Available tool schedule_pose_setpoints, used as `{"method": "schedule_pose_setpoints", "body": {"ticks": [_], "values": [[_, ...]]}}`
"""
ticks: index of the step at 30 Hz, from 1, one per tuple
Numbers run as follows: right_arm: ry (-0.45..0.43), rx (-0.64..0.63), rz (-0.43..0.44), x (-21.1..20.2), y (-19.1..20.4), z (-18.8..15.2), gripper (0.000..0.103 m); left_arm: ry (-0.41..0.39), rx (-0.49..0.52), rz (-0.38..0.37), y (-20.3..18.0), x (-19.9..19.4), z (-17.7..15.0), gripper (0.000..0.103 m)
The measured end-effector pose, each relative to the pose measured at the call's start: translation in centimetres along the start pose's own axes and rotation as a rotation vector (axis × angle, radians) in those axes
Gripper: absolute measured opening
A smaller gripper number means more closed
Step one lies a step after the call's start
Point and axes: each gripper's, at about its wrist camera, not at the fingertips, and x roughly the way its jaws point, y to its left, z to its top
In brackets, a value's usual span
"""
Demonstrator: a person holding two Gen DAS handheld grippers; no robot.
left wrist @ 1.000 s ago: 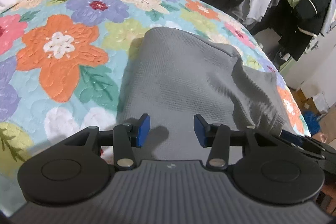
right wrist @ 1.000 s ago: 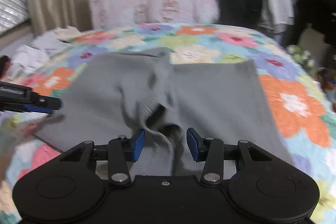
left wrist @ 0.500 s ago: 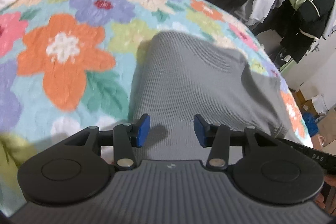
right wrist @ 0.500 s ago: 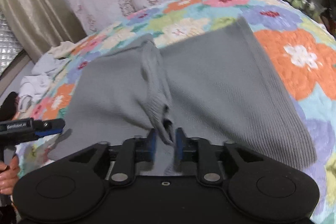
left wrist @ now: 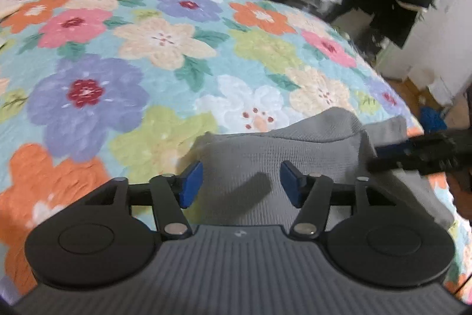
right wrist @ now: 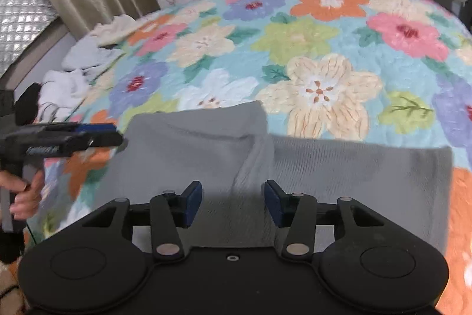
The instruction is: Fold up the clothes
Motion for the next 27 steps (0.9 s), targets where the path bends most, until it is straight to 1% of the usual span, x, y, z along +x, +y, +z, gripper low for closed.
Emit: {"method": "schedule_pose_setpoints", "body": {"ticks": [1, 2, 3, 4, 5, 6, 7, 9, 11, 13, 14, 15, 16, 17, 18, 19, 20, 21, 22, 23, 24, 25, 26, 27], "values": [[0.015, 0.007, 0.01, 0.8, -0.5, 0.3, 0.054, 0.009, 0.018, 0.001, -0.2, 0.8, 0.2, 0.067], [0.03, 0.013, 0.021, 1.7, -1.0, 0.6, 0.054, 0.009, 0.03, 0.009, -0.3, 1.4, 0.1, 0.069], [0.045, 0.017, 0.03, 2.5, -1.4, 0.8, 0.054, 0.01, 0.042, 0.018, -0.4, 2.1, 0.1, 0.069], [0.051, 0.009, 0.039, 3.4, -1.7, 0.9, 0.048, 0.012, 0.051, 0.026, -0.4, 2.7, 0.0, 0.057], [0.04, -0.017, 0.058, 3.8, -1.6, 0.9, 0.04, 0.023, 0.034, 0.032, -0.1, 3.0, -0.1, 0.043], [0.021, -0.056, 0.085, 4.0, -1.4, 1.0, 0.022, 0.032, 0.015, 0.036, 0.2, 3.2, -0.2, 0.023], [-0.009, -0.086, 0.115, 3.7, -1.0, 1.1, 0.018, 0.021, -0.018, 0.032, 0.5, 2.7, -0.1, 0.021], [-0.07, -0.138, 0.18, 3.0, -0.4, 1.3, 0.016, -0.038, -0.037, 0.044, 0.9, 0.8, 0.0, 0.021], [-0.12, -0.132, 0.268, 2.0, -0.3, 2.0, 0.015, -0.05, -0.102, 0.0, 2.3, -0.1, 0.0, 0.021], [-0.094, -0.115, 0.289, 2.4, -0.7, 2.7, 0.016, -0.059, -0.167, -0.041, 3.7, -0.8, 0.0, 0.023], [-0.078, -0.108, 0.284, 2.7, -0.9, 3.0, 0.016, -0.039, -0.196, -0.041, 4.4, -0.1, -0.2, 0.024], [-0.053, -0.106, 0.245, 3.5, -0.9, 3.2, 0.017, -0.019, -0.223, -0.036, 5.1, 0.6, -0.4, 0.032], [-0.026, -0.096, 0.193, 4.3, -1.0, 3.2, 0.022, 0.002, -0.24, 0.001, 5.6, 1.4, -0.7, 0.042], [0.007, -0.07, 0.115, 5.3, -1.1, 3.2, 0.03, 0.005, -0.264, 0.013, 6.0, 1.8, -0.9, 0.045], [0.031, -0.046, 0.055, 6.0, -1.1, 3.1, 0.033, -0.011, -0.293, 0.0, 6.1, 1.5, -1.2, 0.045], [0.025, -0.027, 0.044, 5.9, -1.1, 2.8, 0.035, -0.027, -0.318, -0.009, 6.2, 1.0, -1.5, 0.043], [0.0, -0.014, 0.041, 5.3, -1.0, 2.5, 0.036, -0.043, -0.3, 0.01, 5.7, 0.3, -1.6, 0.043], [-0.023, -0.002, 0.022, 4.5, -0.9, 2.2, 0.041, -0.058, -0.279, 0.03, 5.1, -0.5, -1.8, 0.044], [-0.046, 0.008, -0.005, 3.5, -0.9, 1.7, 0.042, -0.069, -0.236, 0.062, 4.3, -1.6, -2.0, 0.046], [-0.074, 0.017, -0.033, 2.2, -0.9, 0.9, 0.043, -0.083, -0.204, 0.076, 3.6, -2.6, -2.2, 0.047], [-0.111, 0.029, -0.063, 0.8, -0.8, 0.0, 0.043, -0.098, -0.163, 0.078, 2.6, -3.8, -2.6, 0.05], [-0.162, 0.05, -0.105, -0.8, -0.5, -1.1, 0.044, -0.115, -0.112, 0.069, 1.5, -5.0, -3.3, 0.057], [-0.215, 0.074, -0.141, -2.5, 0.2, -2.6, 0.045, -0.13, -0.055, 0.042, 0.2, -6.3, -4.4, 0.061], [-0.246, 0.088, -0.141, -3.9, 1.0, -4.1, 0.047, -0.144, -0.001, 0.016, -1.1, -7.5, -5.6, 0.064]]}}
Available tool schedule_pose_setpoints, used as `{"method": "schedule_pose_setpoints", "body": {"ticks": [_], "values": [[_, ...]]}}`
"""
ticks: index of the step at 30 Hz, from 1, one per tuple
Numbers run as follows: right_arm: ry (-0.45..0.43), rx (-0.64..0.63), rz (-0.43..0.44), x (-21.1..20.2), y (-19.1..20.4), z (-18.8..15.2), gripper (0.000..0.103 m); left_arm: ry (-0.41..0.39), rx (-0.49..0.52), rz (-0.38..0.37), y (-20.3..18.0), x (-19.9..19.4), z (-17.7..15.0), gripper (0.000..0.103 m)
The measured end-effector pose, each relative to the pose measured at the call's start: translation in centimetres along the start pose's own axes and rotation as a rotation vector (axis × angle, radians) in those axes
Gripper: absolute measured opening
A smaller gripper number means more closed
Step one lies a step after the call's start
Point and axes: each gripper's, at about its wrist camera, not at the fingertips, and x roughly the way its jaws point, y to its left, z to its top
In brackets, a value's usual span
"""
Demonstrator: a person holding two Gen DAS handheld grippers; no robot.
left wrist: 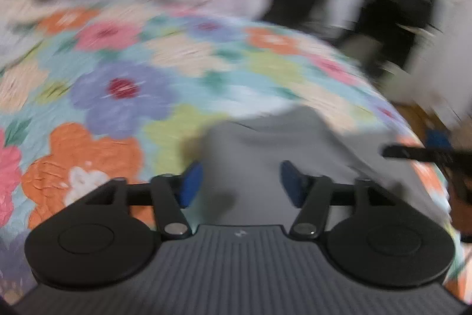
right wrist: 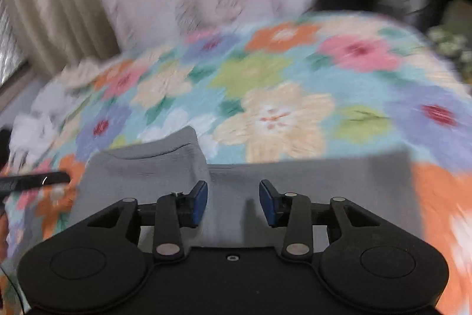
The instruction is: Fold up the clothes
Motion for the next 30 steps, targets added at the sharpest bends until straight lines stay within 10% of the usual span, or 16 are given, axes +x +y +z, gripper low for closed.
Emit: {"method": "schedule_pose_setpoints", "body": {"ticks": [8, 20, 30], "values": [[0.044, 0.098, 0.078, -4.9, 2.4, -9.4, 0.048, 0.075, 0.076, -0.02, -4.6, -3.8, -7.4, 0.064], [0.099, 0.351, 0.2, -4.6, 1.1, -14.1, 0.051, 0.094, 0.272, 0.013, -8.1, -2.6, -11.3, 0.06], [0.031, 0.48, 0.244, -3.8, 0.5, -15.3, 0.053, 0.089, 0.208, 0.041, -7.2, -1.5, -11.2, 0.005]]}}
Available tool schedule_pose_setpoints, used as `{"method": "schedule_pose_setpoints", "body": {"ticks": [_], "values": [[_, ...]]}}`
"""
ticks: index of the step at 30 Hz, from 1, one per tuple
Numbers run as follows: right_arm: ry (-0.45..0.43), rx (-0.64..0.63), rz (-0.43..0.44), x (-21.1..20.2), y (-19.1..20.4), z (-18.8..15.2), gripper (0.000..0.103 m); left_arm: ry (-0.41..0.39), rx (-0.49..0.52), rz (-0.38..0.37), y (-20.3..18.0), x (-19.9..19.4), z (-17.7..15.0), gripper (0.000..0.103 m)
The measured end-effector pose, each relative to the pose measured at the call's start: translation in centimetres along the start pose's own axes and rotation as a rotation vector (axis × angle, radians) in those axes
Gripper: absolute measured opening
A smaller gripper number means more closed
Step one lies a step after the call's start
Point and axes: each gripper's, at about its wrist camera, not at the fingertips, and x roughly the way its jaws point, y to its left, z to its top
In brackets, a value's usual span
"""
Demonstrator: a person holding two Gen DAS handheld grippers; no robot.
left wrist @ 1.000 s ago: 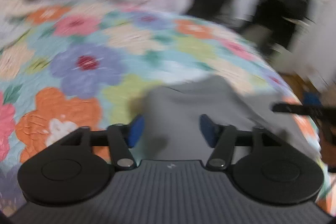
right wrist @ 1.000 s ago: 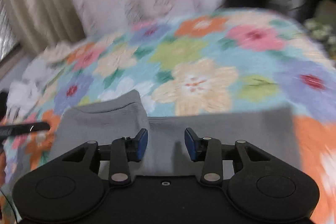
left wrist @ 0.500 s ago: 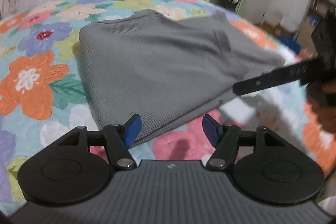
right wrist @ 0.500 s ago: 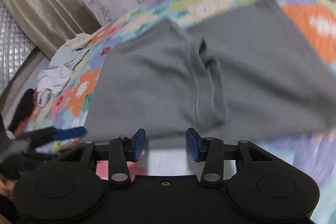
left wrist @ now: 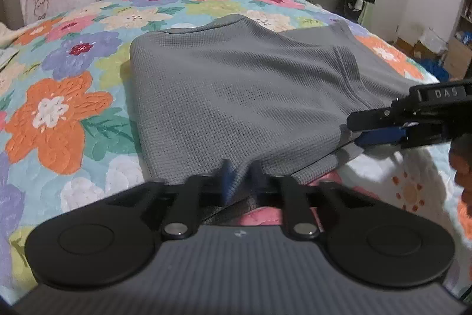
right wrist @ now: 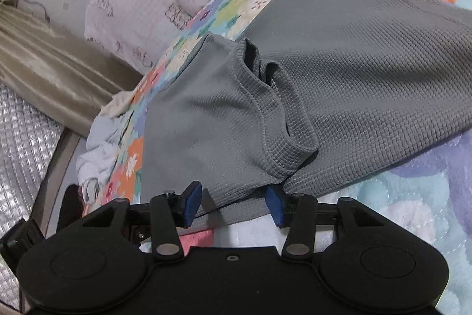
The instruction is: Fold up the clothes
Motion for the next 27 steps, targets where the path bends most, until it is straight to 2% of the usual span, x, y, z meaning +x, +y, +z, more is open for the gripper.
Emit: {"method": "schedule_pose_setpoints", "body": {"ticks": [2, 3, 4, 5, 6, 7, 10, 12, 16, 19, 20, 21, 23, 25, 27], "values": [[-0.014, 0.018, 0.005, 0.0, 0.0, -0.4, 0.052, -0.017, -0.009, 0.023, -0.1, -0.5, 0.0, 0.003], [-0.017, 0.034, 0.009, -0.1, 0.0, -0.6, 0.045, -0.028, -0.013, 0.033, -0.2, -0.9, 0.1, 0.003], [-0.018, 0.042, 0.014, -0.1, 0.1, -0.8, 0.031, -0.042, -0.021, 0.038, -0.2, -1.3, 0.1, 0.003], [-0.013, 0.034, 0.021, 0.1, 0.4, -0.8, 0.023, -0.057, -0.023, 0.048, -0.2, -1.9, 0.2, 0.003], [-0.01, 0.021, 0.028, 0.2, 0.7, -0.8, 0.01, -0.072, -0.025, 0.059, -0.1, -2.5, 0.3, 0.003], [-0.012, -0.001, 0.035, 0.3, 1.2, -0.8, 0.007, -0.086, -0.028, 0.069, -0.1, -3.0, 0.4, 0.003], [-0.02, -0.072, 0.076, -0.5, 3.0, -1.0, 0.006, -0.101, -0.063, 0.086, 0.6, -4.6, 0.3, 0.003], [-0.011, -0.145, 0.078, -1.1, 4.1, -1.3, 0.005, -0.074, -0.082, 0.078, 0.8, -4.7, -0.1, 0.003], [0.021, -0.248, -0.033, -0.8, 4.1, -1.6, 0.005, 0.061, 0.01, 0.108, -0.2, -2.5, -1.0, 0.003], [0.032, -0.345, -0.123, -1.0, 3.9, -1.6, 0.006, 0.101, 0.074, 0.118, -0.7, -2.2, -1.1, 0.005], [0.026, -0.374, -0.136, -1.4, 4.0, -1.4, 0.007, 0.093, 0.056, 0.098, -0.4, -2.7, -1.0, 0.006], [0.022, -0.376, -0.134, -1.9, 3.8, -1.1, 0.007, 0.074, 0.014, 0.063, 0.2, -3.4, -0.7, 0.006], [0.015, -0.314, -0.108, -2.5, 2.9, -0.3, 0.016, 0.035, -0.065, -0.002, 1.2, -4.5, -0.2, 0.006], [0.022, -0.221, -0.064, -2.2, 1.8, 0.2, 0.033, -0.011, -0.135, -0.066, 2.2, -5.3, 0.5, 0.007], [0.023, -0.137, -0.039, -1.7, 0.7, 0.4, 0.035, -0.039, -0.185, -0.106, 2.7, -5.3, 0.8, 0.012]]}}
